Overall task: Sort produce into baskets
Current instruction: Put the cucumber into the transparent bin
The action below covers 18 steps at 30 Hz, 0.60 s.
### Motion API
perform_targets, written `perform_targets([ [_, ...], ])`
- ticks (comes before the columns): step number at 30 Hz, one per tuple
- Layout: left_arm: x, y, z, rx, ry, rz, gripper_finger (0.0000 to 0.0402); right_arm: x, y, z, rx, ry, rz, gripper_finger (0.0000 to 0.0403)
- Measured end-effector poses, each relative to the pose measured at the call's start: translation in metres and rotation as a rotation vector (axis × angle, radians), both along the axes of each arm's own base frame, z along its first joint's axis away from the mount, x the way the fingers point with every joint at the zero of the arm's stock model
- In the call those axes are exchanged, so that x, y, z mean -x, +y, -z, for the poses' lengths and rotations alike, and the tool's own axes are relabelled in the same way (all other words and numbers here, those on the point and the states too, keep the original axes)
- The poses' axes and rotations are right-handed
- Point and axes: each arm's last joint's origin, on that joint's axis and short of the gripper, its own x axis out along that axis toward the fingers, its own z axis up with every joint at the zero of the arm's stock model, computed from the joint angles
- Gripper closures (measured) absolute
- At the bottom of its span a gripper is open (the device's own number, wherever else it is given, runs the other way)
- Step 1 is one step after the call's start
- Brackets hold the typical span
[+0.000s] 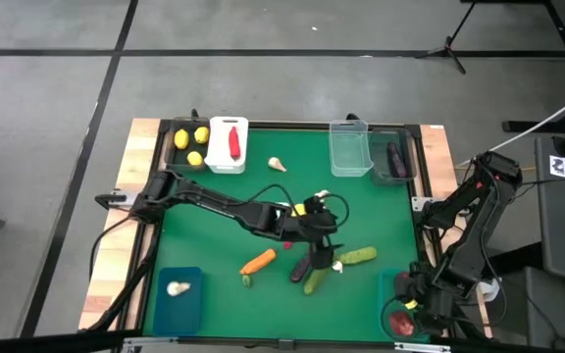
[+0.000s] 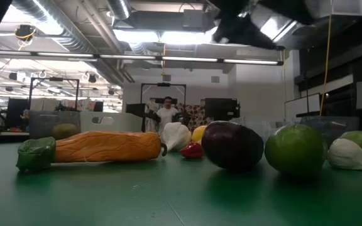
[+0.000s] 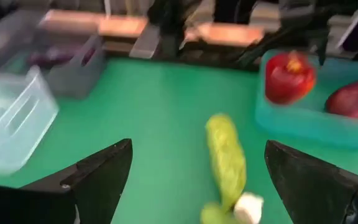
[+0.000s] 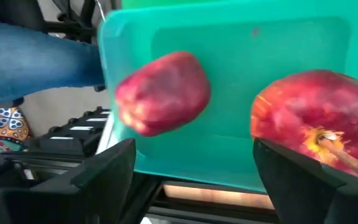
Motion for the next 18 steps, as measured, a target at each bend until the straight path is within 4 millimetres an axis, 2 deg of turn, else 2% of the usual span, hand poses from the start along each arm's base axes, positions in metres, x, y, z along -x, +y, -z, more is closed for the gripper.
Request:
perform_targets([
  [8, -0.029, -0.006, 0.034, -0.01, -0.153, 0.07, 0.0039, -0.005, 0.005, -0.021, -0.014, -0.092, 0.032, 0.0077],
  [13, -0.047, -0.009, 0.073, 0.007, -0.132, 0.058, 0.0039, -0.005, 0.005, -0.022, -0.01, -0.104, 0.036, 0.0077],
  [18, -0.068, -0.013, 0.102, -0.003, -0.112, 0.058, 0.0039, -0.006, 0.004, -0.021, 0.004, -0.118, 0.043, 0.0077],
])
